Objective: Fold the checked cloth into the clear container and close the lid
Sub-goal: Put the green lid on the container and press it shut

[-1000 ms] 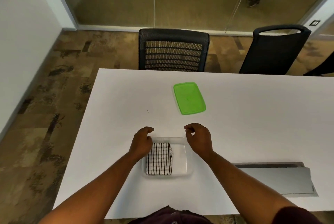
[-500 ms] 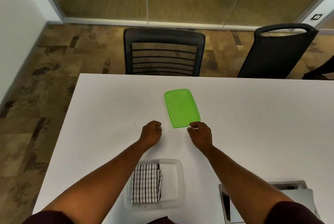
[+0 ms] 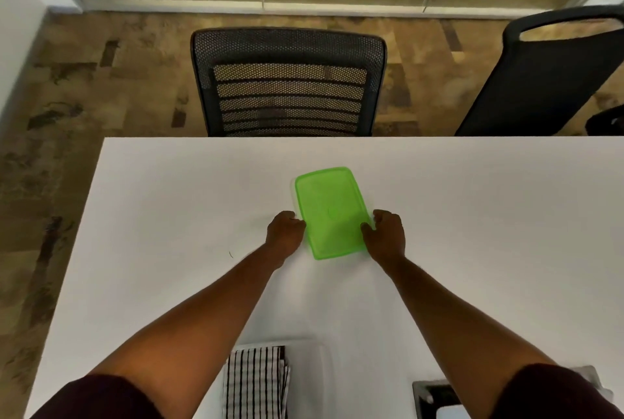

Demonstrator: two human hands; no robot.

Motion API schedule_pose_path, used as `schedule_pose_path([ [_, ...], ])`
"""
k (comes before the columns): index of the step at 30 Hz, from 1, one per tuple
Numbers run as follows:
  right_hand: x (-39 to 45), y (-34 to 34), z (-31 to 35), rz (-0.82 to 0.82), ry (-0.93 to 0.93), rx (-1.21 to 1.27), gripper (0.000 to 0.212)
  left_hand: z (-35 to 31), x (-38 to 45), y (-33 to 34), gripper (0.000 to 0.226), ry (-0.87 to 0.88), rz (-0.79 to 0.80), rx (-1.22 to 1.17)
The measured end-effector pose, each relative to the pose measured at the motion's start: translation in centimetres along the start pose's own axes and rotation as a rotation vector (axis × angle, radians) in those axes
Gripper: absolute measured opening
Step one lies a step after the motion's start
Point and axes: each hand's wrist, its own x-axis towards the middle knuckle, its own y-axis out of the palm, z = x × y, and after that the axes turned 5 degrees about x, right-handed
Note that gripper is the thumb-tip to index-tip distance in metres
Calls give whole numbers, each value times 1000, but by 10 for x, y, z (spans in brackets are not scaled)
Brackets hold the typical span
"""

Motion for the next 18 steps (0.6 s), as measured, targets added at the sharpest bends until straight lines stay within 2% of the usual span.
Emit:
schedule_pose_path([
  [2, 2, 4, 0, 30, 14, -14, 40, 3, 7, 4, 71, -21, 11, -47],
  [5, 0, 7, 0, 25, 16, 9, 42, -3, -3, 8, 55, -48, 37, -150],
  [9, -6, 3, -2, -12, 49, 58, 45, -21, -35, 0, 64, -35, 46, -246],
  [11, -13, 0, 0, -27, 39, 67, 48, -22, -45, -3, 55, -36, 59, -255],
  [13, -25, -5, 5, -61, 27, 100, 47, -20, -55, -7, 35, -36, 61, -247],
  [14, -33, -9, 8, -84, 12, 126, 46, -20, -62, -10, 29, -25, 64, -242],
  [18, -61, -22, 13, -162, -161, 221, 43, -24, -91, -24, 41, 6, 82, -319],
])
